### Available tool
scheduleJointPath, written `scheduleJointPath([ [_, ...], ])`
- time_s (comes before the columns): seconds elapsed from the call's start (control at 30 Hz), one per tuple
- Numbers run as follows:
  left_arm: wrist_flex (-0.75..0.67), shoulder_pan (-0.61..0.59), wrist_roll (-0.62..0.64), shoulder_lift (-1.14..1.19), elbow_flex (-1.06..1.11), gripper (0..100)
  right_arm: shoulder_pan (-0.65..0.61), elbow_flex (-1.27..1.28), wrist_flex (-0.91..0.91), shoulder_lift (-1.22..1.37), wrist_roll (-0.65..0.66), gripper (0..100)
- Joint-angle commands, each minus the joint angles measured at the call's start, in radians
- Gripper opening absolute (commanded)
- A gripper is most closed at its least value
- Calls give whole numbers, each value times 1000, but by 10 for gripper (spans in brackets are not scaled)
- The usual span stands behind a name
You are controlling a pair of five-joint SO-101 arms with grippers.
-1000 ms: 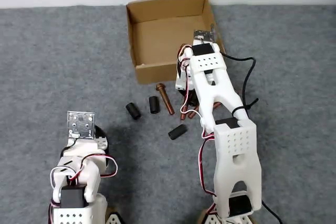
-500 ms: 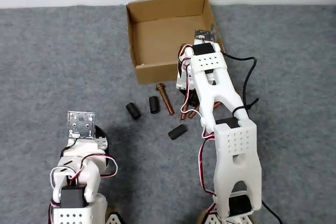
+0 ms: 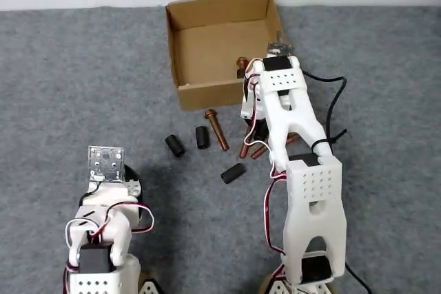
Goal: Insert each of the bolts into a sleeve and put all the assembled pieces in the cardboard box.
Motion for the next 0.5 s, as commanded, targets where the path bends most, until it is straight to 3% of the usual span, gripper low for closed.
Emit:
scheduleJointPath([
  [0.0,8,-5,-11,0,-4,5,10,-17,21,-25,-11,154],
  [0.2,8,-5,-11,0,-4,5,5,-21,30,24,-61,151],
  [0.33,8,-5,-11,0,-4,5,-8,-21,30,44,-81,9],
  [0.47,8,-5,-11,0,-4,5,-12,-23,42,12,-91,15],
])
